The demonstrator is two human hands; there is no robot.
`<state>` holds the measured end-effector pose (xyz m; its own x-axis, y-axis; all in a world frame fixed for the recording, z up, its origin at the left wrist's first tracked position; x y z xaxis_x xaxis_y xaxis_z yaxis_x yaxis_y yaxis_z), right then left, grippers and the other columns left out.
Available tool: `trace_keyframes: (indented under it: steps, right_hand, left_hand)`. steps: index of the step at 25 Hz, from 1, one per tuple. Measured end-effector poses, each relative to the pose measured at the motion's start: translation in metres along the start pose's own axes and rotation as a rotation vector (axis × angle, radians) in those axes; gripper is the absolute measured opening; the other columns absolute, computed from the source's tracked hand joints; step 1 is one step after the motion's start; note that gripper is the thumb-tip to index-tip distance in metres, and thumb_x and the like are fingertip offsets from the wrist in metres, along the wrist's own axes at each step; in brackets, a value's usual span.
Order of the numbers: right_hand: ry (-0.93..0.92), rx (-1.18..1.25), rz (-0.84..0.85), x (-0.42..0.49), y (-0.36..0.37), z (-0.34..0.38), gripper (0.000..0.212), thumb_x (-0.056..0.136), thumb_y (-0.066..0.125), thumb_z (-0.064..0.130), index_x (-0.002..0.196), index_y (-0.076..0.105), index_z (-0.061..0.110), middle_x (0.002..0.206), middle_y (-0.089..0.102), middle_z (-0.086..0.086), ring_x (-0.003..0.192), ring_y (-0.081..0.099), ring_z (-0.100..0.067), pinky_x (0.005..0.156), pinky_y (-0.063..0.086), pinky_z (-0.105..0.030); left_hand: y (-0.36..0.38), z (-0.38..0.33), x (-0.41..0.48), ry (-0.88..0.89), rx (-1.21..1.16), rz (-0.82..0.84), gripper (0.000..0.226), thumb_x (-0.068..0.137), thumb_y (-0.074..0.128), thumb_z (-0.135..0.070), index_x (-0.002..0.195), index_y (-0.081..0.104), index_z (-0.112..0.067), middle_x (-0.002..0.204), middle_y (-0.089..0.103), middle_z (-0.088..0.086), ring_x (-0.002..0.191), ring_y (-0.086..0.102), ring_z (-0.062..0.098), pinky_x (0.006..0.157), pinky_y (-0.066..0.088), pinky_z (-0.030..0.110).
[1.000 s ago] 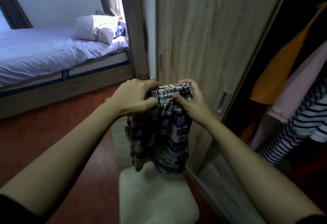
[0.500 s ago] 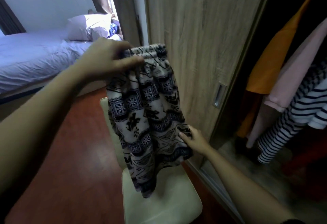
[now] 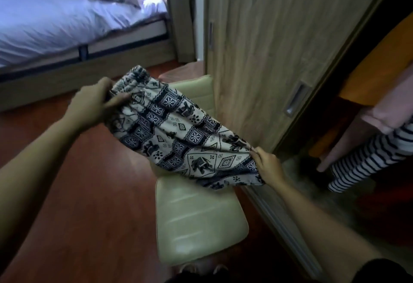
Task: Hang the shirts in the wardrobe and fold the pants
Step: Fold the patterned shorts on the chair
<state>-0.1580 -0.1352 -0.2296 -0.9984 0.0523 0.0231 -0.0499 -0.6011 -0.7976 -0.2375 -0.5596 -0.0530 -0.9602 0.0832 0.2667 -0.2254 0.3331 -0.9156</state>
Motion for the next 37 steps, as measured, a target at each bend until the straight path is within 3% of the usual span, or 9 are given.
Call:
trace_keyframes:
  steps: [8,11,14,17,21,26,31,34,37]
  right_hand:
    - [0.002,-0.257,0.308,0.022,0.062,-0.037,0.036,0.093,0.033,0.051,0.073,0.037,0.021,0.069,0.062,-0.013,0.066,0.060,-0.033,0.057,0.047,-0.042]
    - [-0.036,-0.230,0.434,0.038,0.126,-0.054,0.066,0.084,0.006,0.072,0.087,0.047,0.020,0.086,0.063,-0.013,0.078,0.061,-0.032,0.067,0.050,-0.043]
    - [-0.066,-0.369,0.522,0.066,0.224,-0.094,0.044,0.095,0.033,0.048,0.124,0.051,0.020,0.117,0.059,-0.009,0.103,0.057,-0.027,0.087,0.045,-0.035]
    - [0.016,-0.310,0.628,0.085,0.309,-0.129,0.027,0.087,0.058,0.019,0.113,0.053,0.023,0.110,0.063,-0.006,0.096,0.061,-0.027,0.076,0.048,-0.035]
    - [-0.103,-0.449,0.486,0.119,0.347,-0.148,0.029,0.094,0.048,0.035,0.111,0.057,0.013,0.114,0.063,-0.009,0.108,0.055,-0.028,0.087,0.039,-0.040]
    - [0.193,-0.418,0.560,0.108,0.352,-0.187,0.057,0.093,0.050,0.039,0.138,0.033,0.008,0.141,0.040,-0.018,0.127,0.038,-0.035,0.101,0.032,-0.046]
    - [0.171,-0.325,0.272,0.036,0.349,-0.167,0.070,0.086,0.060,0.029,0.142,0.025,0.003,0.142,0.035,-0.021,0.126,0.039,-0.037,0.102,0.038,-0.049]
    - [0.614,-0.081,0.245,-0.022,0.352,-0.169,0.060,0.082,0.065,0.035,0.128,0.041,0.005,0.128,0.045,-0.019,0.115,0.050,-0.036,0.089,0.049,-0.046]
    - [0.835,-0.037,0.303,-0.050,0.361,-0.169,0.065,0.082,0.065,0.042,0.129,0.039,0.006,0.128,0.050,-0.018,0.114,0.052,-0.037,0.091,0.048,-0.047]
  left_hand:
    - [0.124,0.072,-0.077,-0.351,-0.116,0.228,0.043,0.088,0.052,-0.051,0.079,0.043,-0.010,0.068,0.059,0.011,0.064,0.058,0.030,0.060,0.047,0.041]
    - [0.196,0.111,-0.119,-0.538,-0.117,0.377,0.048,0.084,0.044,-0.061,0.074,0.041,-0.013,0.065,0.058,0.006,0.064,0.059,0.030,0.060,0.047,0.038]
    - [0.307,0.167,-0.175,-0.674,-0.163,0.536,0.058,0.073,0.032,-0.076,0.078,0.041,-0.018,0.069,0.063,0.006,0.058,0.062,0.027,0.061,0.056,0.042]
    - [0.373,0.197,-0.208,-0.817,-0.134,0.506,0.054,0.081,0.033,-0.071,0.086,0.041,-0.018,0.073,0.065,0.009,0.059,0.062,0.027,0.059,0.055,0.042]
    - [0.401,0.225,-0.208,-0.887,-0.062,0.432,0.049,0.086,0.035,-0.066,0.092,0.039,-0.018,0.079,0.062,0.014,0.066,0.060,0.031,0.063,0.052,0.042]
    - [0.421,0.240,-0.207,-0.886,-0.063,0.419,0.050,0.086,0.037,-0.066,0.095,0.040,-0.017,0.082,0.063,0.016,0.069,0.062,0.034,0.069,0.053,0.047]
    - [0.417,0.212,-0.210,-0.941,-0.241,0.316,0.048,0.082,0.053,-0.063,0.101,0.043,-0.019,0.090,0.063,0.007,0.075,0.064,0.028,0.073,0.056,0.046]
    - [0.408,0.191,-0.203,-0.886,-0.204,0.289,0.042,0.087,0.057,-0.050,0.102,0.045,-0.013,0.089,0.058,0.007,0.078,0.057,0.026,0.072,0.051,0.041]
    - [0.407,0.189,-0.198,-0.906,-0.226,0.278,0.043,0.086,0.058,-0.051,0.101,0.045,-0.013,0.092,0.057,0.006,0.082,0.059,0.028,0.076,0.053,0.045]
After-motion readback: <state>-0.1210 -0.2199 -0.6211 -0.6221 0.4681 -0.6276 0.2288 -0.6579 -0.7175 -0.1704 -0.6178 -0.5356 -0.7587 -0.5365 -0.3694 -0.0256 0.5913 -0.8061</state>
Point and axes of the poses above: each hand's wrist, its own x-axis towards the middle knuckle, its own y-axis out of the palm, z = x × y, the point moved 4 cm from there along x, towards the middle knuckle
